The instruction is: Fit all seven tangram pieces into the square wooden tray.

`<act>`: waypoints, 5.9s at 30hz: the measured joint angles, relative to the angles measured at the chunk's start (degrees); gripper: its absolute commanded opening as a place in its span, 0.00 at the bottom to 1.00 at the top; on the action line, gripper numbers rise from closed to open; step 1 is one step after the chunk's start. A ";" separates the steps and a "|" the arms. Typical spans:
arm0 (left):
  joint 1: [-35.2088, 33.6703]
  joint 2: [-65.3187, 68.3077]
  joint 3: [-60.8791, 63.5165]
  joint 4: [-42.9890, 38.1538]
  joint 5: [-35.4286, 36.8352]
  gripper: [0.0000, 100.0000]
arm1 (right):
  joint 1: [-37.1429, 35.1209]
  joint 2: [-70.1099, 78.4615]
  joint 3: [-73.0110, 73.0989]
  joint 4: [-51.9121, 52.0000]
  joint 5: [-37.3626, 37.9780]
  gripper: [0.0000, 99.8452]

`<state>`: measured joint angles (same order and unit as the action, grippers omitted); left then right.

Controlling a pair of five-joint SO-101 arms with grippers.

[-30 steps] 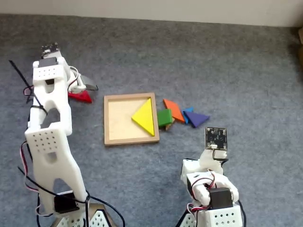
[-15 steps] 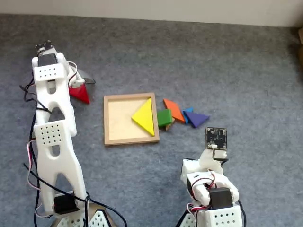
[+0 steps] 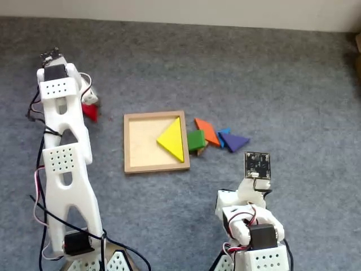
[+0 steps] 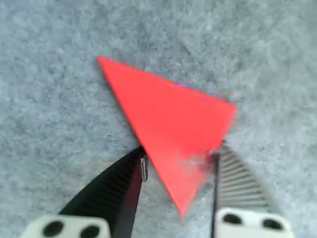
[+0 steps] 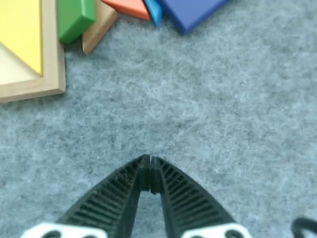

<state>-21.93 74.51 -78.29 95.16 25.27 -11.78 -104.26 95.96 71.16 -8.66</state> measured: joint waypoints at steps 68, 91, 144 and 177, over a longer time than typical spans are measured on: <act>8.26 0.79 -5.98 6.33 -36.48 0.10 | 0.00 0.00 0.00 0.00 0.00 0.02; 8.35 -44.66 44.31 6.77 -48.97 0.35 | 0.00 0.00 0.00 0.00 0.00 0.02; 7.38 -25.49 37.80 5.27 -57.32 0.21 | 0.00 0.00 0.00 0.00 0.00 0.02; 5.80 -26.64 45.80 -2.37 -54.33 0.28 | 0.00 0.00 0.00 0.00 0.00 0.02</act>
<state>-16.13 47.87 -32.48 92.79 -29.05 -11.78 -104.26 95.96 71.16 -8.66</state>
